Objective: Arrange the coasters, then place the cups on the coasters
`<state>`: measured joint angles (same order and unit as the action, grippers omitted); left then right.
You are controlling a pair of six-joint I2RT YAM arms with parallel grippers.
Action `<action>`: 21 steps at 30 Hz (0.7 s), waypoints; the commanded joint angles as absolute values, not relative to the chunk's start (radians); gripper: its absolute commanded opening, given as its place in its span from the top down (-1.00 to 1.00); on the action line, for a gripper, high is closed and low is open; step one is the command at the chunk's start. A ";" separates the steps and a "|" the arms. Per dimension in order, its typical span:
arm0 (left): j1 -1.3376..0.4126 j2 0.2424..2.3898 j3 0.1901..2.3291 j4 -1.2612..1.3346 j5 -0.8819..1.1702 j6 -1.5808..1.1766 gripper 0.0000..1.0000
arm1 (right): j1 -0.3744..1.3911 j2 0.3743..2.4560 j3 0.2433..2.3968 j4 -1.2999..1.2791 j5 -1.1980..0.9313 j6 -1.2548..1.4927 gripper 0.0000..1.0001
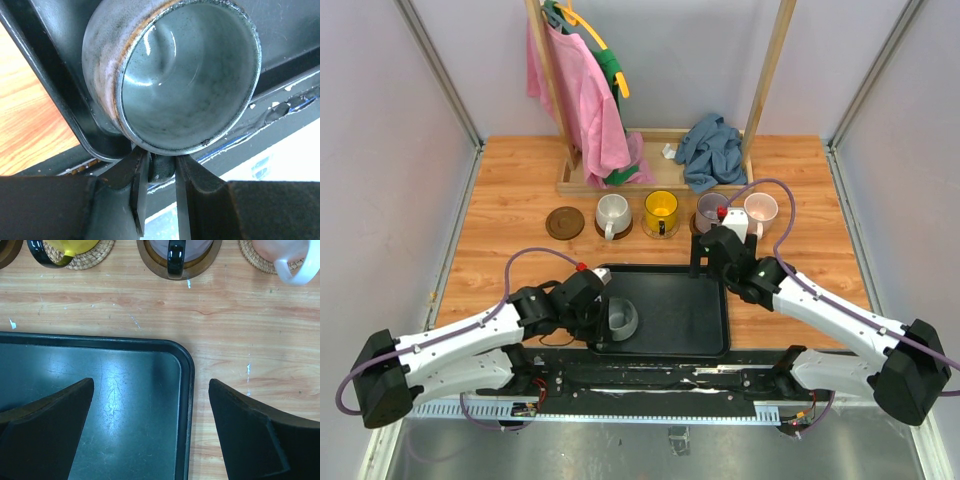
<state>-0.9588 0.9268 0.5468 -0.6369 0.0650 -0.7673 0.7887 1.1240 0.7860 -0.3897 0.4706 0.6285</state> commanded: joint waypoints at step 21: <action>-0.977 0.921 0.838 -0.707 -0.329 -0.678 0.99 | 0.759 1.045 0.748 -0.408 0.566 0.628 -1.00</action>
<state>-0.9710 0.9436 0.7746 -0.7109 -0.2119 -0.6792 0.7887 1.0668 0.7616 -0.3935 0.5163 0.6281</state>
